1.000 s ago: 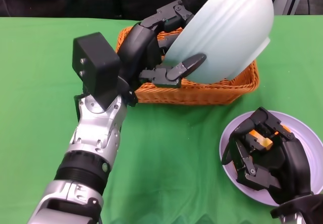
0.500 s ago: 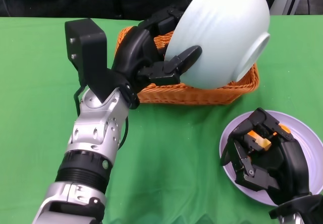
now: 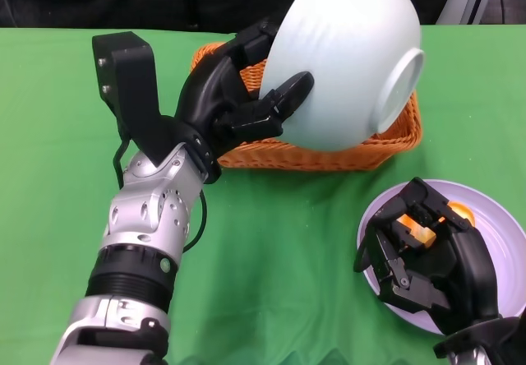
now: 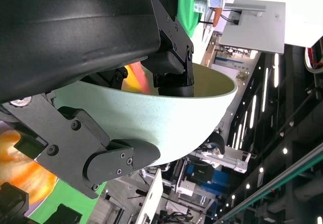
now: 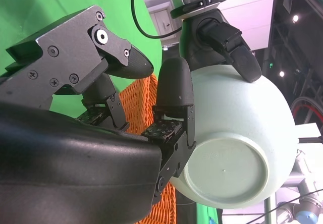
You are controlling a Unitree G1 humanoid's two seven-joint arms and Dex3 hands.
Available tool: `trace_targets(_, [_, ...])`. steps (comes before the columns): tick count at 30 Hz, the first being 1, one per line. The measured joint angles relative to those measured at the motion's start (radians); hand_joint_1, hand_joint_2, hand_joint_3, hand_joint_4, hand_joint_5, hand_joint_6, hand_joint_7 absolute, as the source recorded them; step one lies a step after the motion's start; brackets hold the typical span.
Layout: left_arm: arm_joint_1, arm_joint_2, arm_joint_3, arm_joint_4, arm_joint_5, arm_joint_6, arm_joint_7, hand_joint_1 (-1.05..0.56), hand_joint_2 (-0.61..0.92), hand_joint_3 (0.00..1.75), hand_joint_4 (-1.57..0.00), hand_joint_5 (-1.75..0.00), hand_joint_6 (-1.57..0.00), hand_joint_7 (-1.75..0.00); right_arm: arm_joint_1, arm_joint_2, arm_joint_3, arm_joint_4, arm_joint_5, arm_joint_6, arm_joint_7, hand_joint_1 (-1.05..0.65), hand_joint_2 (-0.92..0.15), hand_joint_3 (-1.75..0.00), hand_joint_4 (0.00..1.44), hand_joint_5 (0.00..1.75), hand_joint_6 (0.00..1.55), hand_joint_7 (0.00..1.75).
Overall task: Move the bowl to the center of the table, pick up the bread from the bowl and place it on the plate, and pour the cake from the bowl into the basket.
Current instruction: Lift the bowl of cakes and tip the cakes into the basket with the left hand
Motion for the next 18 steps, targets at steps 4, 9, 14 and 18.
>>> trace_targets(4, [-0.013,0.001,0.002,0.026,0.004,-0.001,0.005,-0.1,0.56,1.15,-0.84,-1.57,-0.83,-1.41,0.0,0.0,0.001,0.001,-0.002,-0.004,0.0,-0.14,-0.55,-1.08,0.73,1.75,0.58,1.49])
trace_targets(9, [-0.017,0.002,0.003,0.056,0.01,-0.019,0.005,-0.1,0.56,1.16,-0.83,-1.57,-0.82,-1.41,0.0,0.0,0.001,0.002,-0.006,-0.015,-0.006,-0.13,-0.56,-1.09,0.72,1.75,0.57,1.5])
trace_targets(14, [-0.026,0.007,0.003,0.082,0.016,-0.042,0.003,-0.1,0.54,1.19,-0.83,-1.57,-0.84,-1.38,0.0,0.0,0.002,0.002,0.006,-0.012,-0.003,-0.13,-0.56,-1.08,0.71,1.75,0.56,1.51])
trace_targets(18, [-0.053,0.009,0.003,0.103,0.017,-0.043,0.003,-0.11,0.53,1.16,-0.82,-1.58,-0.84,-1.38,0.0,0.0,0.004,0.002,0.007,-0.012,-0.001,-0.13,-0.58,-1.04,0.7,1.75,0.58,1.47])
